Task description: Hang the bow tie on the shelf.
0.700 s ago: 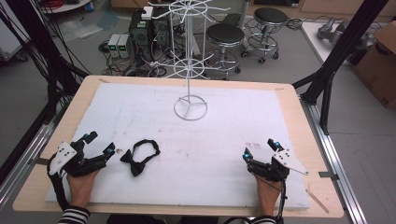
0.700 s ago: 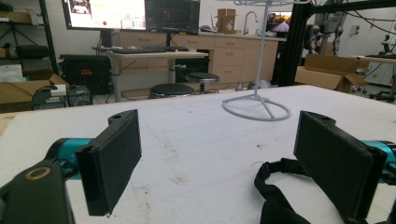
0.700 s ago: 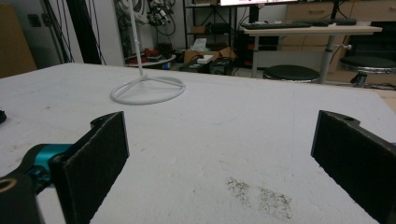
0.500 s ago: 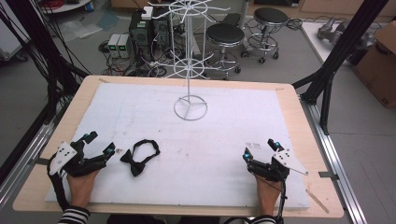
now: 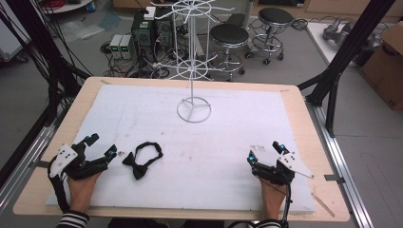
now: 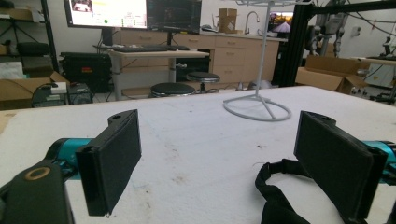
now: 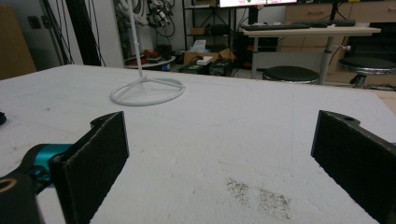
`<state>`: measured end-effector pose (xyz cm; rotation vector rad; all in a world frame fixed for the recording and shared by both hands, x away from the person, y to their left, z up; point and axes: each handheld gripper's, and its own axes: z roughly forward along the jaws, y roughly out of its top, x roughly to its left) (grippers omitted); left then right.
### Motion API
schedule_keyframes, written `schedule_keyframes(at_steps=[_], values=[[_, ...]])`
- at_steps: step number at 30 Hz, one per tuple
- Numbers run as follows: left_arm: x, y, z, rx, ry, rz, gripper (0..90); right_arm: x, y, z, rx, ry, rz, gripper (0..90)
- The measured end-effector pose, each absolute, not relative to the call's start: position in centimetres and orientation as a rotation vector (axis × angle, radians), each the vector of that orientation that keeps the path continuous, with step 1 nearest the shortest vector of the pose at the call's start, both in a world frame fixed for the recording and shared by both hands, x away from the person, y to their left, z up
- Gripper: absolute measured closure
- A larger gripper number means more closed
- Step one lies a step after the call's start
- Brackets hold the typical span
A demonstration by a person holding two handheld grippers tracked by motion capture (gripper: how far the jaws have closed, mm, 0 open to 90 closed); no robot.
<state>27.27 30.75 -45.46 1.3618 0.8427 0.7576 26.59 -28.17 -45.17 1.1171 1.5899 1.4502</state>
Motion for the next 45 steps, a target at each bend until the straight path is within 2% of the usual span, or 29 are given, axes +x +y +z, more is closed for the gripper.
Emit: schedule_keyframes(at_steps=[7, 14, 19, 25, 35, 45], values=[[27.3, 30.8, -45.4, 1.361, 0.847, 0.748, 14.8, 26.6, -28.2, -45.2, 1.116, 1.587, 1.455, 3.1], [27.4, 31.4, -44.5, 1.408, 0.903, 0.666, 14.2, 26.5, -28.2, -45.2, 1.116, 1.586, 1.458, 3.0], [27.9, 31.0, -41.7, 1.505, 0.841, 0.679, 14.3, 26.5, -28.2, -45.2, 1.114, 1.586, 1.458, 3.0], [28.3, 30.3, -40.0, 1.636, 0.846, 0.706, 14.3, 26.5, -28.2, -45.2, 1.113, 1.582, 1.461, 3.0], [30.1, 28.1, -38.7, 1.839, 0.865, 0.591, 14.3, 26.5, -28.2, -45.2, 1.107, 1.58, 1.461, 3.0], [31.4, 26.2, -38.2, 1.995, 0.851, 0.535, 14.6, 26.4, -28.2, -45.2, 1.109, 1.579, 1.465, 3.0]])
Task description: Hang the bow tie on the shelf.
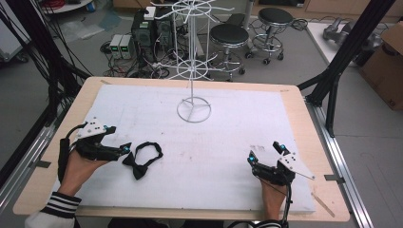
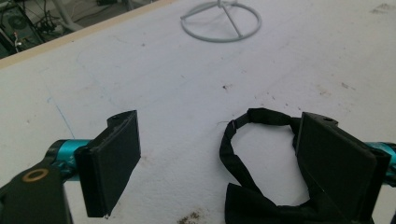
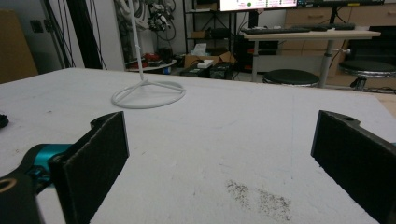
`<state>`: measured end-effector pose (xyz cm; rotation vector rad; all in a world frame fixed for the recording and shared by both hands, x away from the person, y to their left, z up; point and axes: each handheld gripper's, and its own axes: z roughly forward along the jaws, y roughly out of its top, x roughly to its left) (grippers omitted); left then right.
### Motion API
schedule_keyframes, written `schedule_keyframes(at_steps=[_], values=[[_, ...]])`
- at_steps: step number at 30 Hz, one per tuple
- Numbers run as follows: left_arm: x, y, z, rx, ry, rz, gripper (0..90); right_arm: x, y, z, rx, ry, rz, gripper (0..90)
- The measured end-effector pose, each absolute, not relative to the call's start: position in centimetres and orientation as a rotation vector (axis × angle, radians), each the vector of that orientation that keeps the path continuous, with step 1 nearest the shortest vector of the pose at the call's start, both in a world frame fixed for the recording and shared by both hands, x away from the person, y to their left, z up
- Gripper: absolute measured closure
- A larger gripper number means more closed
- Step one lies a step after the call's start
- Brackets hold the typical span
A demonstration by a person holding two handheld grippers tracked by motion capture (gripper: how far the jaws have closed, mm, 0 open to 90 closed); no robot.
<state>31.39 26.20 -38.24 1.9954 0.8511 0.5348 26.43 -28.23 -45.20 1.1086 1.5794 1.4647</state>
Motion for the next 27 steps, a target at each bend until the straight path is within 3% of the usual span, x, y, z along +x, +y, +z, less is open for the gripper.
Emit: schedule_keyframes(at_steps=[27], values=[[34.2, 22.6, -39.2, 2.36, 0.92, 0.445, 21.2, 26.3, -28.3, -45.2, 1.095, 1.569, 1.475, 3.0]])
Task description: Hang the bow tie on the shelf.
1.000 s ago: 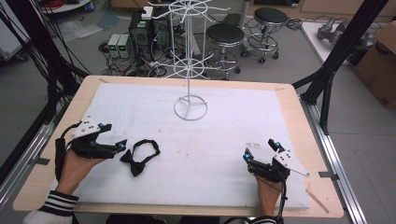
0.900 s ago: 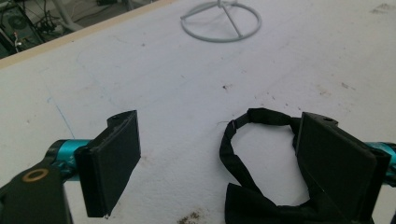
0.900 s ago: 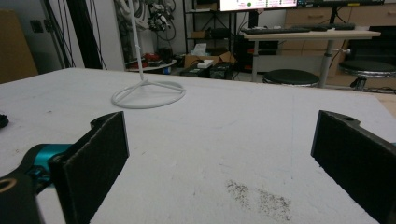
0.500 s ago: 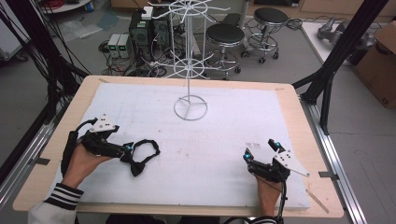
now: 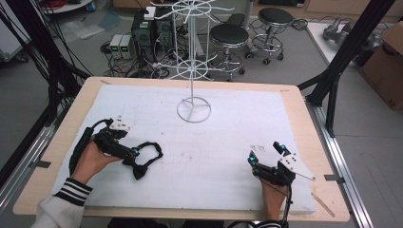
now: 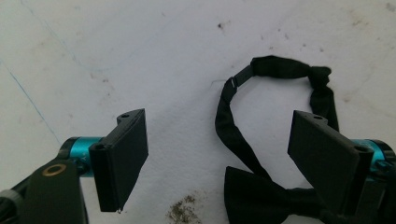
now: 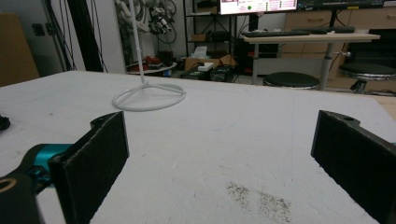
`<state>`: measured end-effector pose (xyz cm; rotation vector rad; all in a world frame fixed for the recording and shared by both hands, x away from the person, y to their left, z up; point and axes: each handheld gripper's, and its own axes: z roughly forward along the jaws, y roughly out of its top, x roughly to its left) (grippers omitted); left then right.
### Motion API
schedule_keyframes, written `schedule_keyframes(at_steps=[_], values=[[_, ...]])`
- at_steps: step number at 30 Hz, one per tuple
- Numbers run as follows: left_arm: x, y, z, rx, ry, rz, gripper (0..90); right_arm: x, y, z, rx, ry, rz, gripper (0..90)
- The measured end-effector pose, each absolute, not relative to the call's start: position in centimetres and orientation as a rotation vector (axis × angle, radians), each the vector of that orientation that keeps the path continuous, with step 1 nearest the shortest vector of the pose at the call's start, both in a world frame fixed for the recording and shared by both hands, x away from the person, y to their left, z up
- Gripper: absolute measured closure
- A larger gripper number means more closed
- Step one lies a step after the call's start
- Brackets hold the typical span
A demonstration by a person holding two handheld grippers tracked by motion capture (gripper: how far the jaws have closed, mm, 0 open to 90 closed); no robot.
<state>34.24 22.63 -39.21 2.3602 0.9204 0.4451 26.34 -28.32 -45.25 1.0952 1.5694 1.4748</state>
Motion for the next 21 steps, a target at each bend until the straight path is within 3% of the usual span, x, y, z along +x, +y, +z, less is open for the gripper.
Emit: schedule_keyframes(at_steps=[8, 16, 21], values=[[34.9, 22.2, -40.2, 2.423, 0.96, 0.408, 28.0, 26.3, -28.3, -45.2, 1.092, 1.566, 1.474, 3.1], [34.9, 21.5, -40.6, 2.467, 0.943, 0.398, 29.4, 26.3, -28.3, -45.3, 1.09, 1.566, 1.477, 3.0], [34.9, 21.2, -40.9, 2.493, 0.922, 0.373, 36.1, 26.2, -28.3, -45.3, 1.09, 1.566, 1.477, 3.0]])
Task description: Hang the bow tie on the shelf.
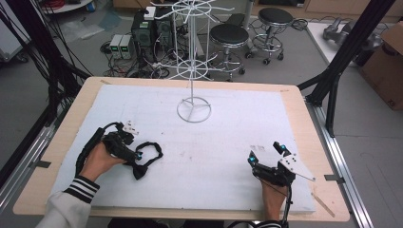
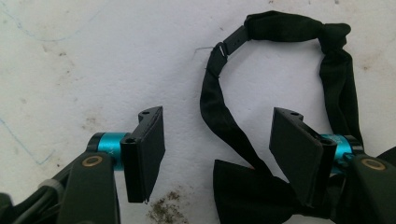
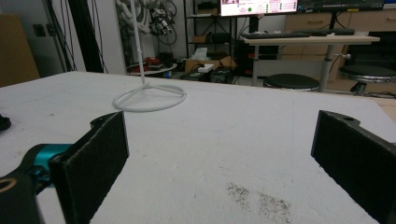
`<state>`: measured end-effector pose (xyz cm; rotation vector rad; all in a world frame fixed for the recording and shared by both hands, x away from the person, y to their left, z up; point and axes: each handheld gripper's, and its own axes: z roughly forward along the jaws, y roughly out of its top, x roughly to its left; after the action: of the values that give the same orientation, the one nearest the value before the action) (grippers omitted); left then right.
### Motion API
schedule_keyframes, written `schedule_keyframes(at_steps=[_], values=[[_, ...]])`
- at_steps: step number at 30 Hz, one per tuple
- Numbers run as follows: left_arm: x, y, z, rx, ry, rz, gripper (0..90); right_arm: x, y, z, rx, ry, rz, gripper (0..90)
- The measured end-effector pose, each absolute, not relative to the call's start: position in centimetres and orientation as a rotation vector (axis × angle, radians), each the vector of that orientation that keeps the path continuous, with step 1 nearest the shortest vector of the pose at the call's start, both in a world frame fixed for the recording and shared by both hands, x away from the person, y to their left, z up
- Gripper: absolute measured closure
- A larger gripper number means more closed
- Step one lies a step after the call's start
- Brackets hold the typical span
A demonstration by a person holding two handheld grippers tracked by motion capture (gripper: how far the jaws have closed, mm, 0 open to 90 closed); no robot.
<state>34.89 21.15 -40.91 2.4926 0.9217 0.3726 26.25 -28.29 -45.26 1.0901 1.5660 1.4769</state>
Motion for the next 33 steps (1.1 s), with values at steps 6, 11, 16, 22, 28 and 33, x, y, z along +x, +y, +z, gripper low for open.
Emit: schedule_keyframes(at_steps=[6, 11, 16, 22, 28, 33], values=[[34.95, 20.76, -41.25, 2.52, 0.947, 0.369, 39.4, 26.26, -28.3, -45.26, 1.089, 1.565, 1.478, 3.0], [35.03, 20.49, -41.38, 2.524, 0.981, 0.342, 44.4, 26.26, -28.31, -45.26, 1.089, 1.564, 1.478, 3.0], [35.2, 20.29, -41.49, 2.526, 1.032, 0.317, 49.0, 26.24, -28.3, -45.27, 1.09, 1.563, 1.477, 3.0], [35.32, 20.25, -41.41, 2.512, 1.083, 0.265, 57.3, 26.22, -28.3, -45.26, 1.095, 1.561, 1.479, 3.0], [35.44, 20.29, -41.29, 2.501, 1.133, 0.254, 62.7, 26.22, -28.31, -45.27, 1.093, 1.562, 1.478, 3.0], [35.38, 20.09, -41.22, 2.495, 1.177, 0.252, 68.9, 26.24, -28.31, -45.26, 1.089, 1.561, 1.478, 3.0]])
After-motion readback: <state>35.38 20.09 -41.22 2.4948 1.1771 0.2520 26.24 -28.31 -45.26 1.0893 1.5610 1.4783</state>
